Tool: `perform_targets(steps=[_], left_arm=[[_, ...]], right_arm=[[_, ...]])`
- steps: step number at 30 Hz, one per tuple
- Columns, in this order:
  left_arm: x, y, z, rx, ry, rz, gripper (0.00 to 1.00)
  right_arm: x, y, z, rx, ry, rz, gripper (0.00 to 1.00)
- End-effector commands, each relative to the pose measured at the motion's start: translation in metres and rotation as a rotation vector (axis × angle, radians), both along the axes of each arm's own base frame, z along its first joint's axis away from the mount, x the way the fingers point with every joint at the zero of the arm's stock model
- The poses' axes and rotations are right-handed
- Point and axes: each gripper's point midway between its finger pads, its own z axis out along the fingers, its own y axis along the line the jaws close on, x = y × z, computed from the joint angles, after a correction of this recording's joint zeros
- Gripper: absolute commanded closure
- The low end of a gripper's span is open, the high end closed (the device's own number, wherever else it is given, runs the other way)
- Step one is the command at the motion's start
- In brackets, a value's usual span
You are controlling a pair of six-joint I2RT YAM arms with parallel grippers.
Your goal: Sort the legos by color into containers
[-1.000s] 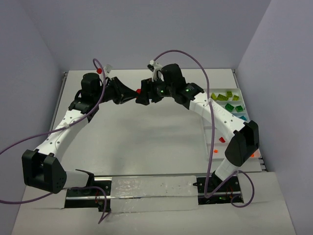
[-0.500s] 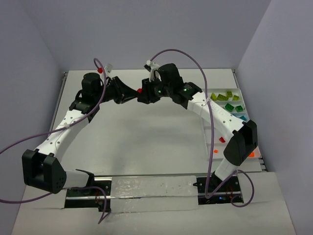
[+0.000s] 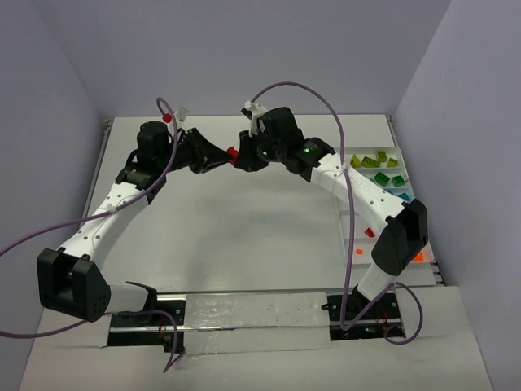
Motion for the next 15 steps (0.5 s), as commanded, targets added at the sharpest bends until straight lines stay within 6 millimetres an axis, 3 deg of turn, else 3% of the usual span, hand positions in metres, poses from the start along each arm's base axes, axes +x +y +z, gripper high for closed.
perform_targets(steps=[1, 9, 13, 15], left_arm=[[-0.004, -0.002, 0.019, 0.0, -0.059, -0.029, 1.0], [-0.009, 0.001, 0.01, 0.046, -0.076, -0.046, 1.0], [-0.007, 0.006, 0.01, 0.124, -0.152, -0.049, 1.0], [-0.003, 0.009, 0.005, 0.228, -0.238, -0.057, 1.0]], right_arm=[[0.005, -0.016, 0.009, -0.012, -0.058, -0.068, 1.0], [0.027, -0.056, 0.008, 0.01, -0.017, -0.173, 1.0], [0.032, -0.094, -0.001, -0.038, -0.003, -0.213, 1.0], [0.03, -0.124, -0.008, -0.058, 0.01, -0.248, 1.0]])
